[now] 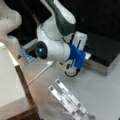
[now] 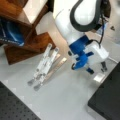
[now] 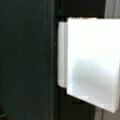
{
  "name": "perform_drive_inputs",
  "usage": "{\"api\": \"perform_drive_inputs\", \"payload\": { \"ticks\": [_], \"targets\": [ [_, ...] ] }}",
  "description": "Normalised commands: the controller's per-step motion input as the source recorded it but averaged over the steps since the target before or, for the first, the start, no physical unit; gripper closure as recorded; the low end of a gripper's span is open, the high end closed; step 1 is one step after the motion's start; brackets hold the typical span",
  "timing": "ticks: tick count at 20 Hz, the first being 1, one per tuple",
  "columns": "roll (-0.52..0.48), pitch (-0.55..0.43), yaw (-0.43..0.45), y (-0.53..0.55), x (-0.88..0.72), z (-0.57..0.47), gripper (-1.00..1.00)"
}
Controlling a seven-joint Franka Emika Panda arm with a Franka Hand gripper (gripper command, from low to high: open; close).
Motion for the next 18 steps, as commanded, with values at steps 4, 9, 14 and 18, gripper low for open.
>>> {"api": "perform_drive_inputs", "payload": {
  "ticks": [4, 9, 14, 18],
  "targets": [
    [0.099, -0.158, -0.073, 0.11, 0.06, -0.21, -1.0],
    [0.088, -0.145, -0.073, -0.01, 0.06, -0.15, -1.0],
    [0.07, -0.118, -0.076, -0.04, 0.08, -0.12, 1.0],
    [0.071, -0.099, -0.064, -0.06, 0.09, -0.07, 1.0]
  ]
}}
